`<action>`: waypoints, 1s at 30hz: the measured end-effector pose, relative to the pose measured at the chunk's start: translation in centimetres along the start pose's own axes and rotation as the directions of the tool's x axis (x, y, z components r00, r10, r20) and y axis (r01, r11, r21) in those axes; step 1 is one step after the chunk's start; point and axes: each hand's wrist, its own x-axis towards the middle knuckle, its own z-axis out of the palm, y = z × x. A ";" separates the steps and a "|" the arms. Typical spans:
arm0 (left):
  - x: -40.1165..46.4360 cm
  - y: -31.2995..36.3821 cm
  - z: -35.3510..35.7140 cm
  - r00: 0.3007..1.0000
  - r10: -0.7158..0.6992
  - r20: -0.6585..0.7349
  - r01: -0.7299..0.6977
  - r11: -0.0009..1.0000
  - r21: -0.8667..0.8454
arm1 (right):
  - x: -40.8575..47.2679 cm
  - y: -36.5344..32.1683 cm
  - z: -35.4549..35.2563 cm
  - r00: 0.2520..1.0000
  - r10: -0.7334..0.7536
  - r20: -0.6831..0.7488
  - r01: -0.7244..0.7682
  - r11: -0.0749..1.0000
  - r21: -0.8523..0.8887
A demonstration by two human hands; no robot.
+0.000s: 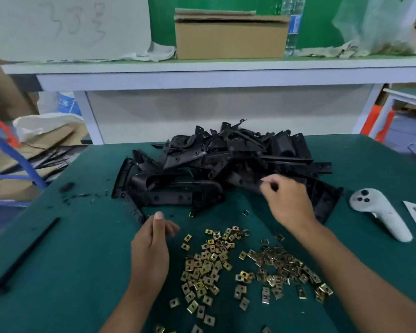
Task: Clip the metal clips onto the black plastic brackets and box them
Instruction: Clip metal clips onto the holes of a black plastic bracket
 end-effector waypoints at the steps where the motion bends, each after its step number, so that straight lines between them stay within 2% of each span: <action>1: 0.0 0.0 0.0 1.000 0.007 0.001 -0.007 1.000 0.015 | 0.0 0.2 -0.7 0.997 0.069 0.032 -0.074 0.980 0.184; 2: 0.0 -0.1 0.0 1.000 0.010 0.002 -0.011 1.000 0.024 | -0.1 0.3 -1.3 0.980 0.171 0.098 -0.196 0.903 0.382; 4: -0.1 -0.1 0.1 1.000 0.014 0.002 -0.014 1.000 0.024 | -0.8 0.3 -2.6 0.899 0.297 0.322 -0.438 0.585 0.683; 5: -0.2 0.0 0.1 1.000 0.015 0.005 -0.015 1.000 0.020 | -1.3 0.1 -3.1 0.866 0.286 0.410 -0.498 0.427 0.755; 6: -0.3 0.2 0.1 1.000 0.017 0.011 -0.017 1.000 0.016 | -1.9 0.1 -3.4 0.851 0.253 0.461 -0.524 0.335 0.783; 7: -0.5 0.5 0.1 0.999 0.024 0.025 -0.025 1.000 0.016 | -2.6 0.1 -3.6 0.849 0.212 0.484 -0.528 0.320 0.787; 8: -0.8 0.8 0.0 0.998 0.037 0.045 -0.038 0.999 0.016 | -3.5 0.1 -3.6 0.856 0.165 0.490 -0.515 0.360 0.778; 10: -1.3 1.5 0.0 0.989 0.080 0.125 -0.078 0.997 -0.027 | -5.6 0.0 -3.0 0.873 0.029 0.487 -0.428 0.524 0.736; 13: -2.0 2.0 0.2 0.959 0.057 0.277 -0.013 0.987 -0.158 | -8.3 -0.8 -2.0 0.845 -0.096 0.526 -0.285 0.752 0.594; 16: -2.2 2.3 0.3 0.975 -0.047 0.215 0.117 0.939 -0.324 | -9.2 -1.1 -1.1 0.752 -0.207 0.625 -0.193 0.838 0.510; 18: -1.8 2.4 0.3 0.976 -0.050 0.210 0.135 0.901 -0.412 | -9.1 -0.4 -0.6 0.752 -0.314 0.580 0.030 0.895 0.444; 20: -1.4 2.4 0.0 0.969 -0.113 0.220 0.211 0.844 -0.494 | -8.9 0.8 -0.4 0.736 -0.390 0.554 0.270 0.919 0.287; 22: -1.0 2.5 -0.2 0.957 -0.145 0.252 0.260 0.814 -0.519 | -8.6 2.0 -0.6 0.686 -0.410 0.601 0.421 0.897 0.131; 23: -0.9 2.4 -0.3 0.951 -0.146 0.272 0.271 0.818 -0.507 | -8.5 2.3 -0.6 0.673 -0.404 0.620 0.458 0.885 0.079; 25: -0.9 2.4 -0.3 0.940 -0.124 0.317 0.269 0.841 -0.469 | -8.4 2.6 -0.4 0.691 -0.408 0.597 0.482 0.875 0.040; 30: -2.1 2.3 0.1 0.869 -0.032 0.494 0.267 0.871 -0.414 | -8.6 2.5 -0.1 0.743 -0.468 0.479 0.487 0.868 0.092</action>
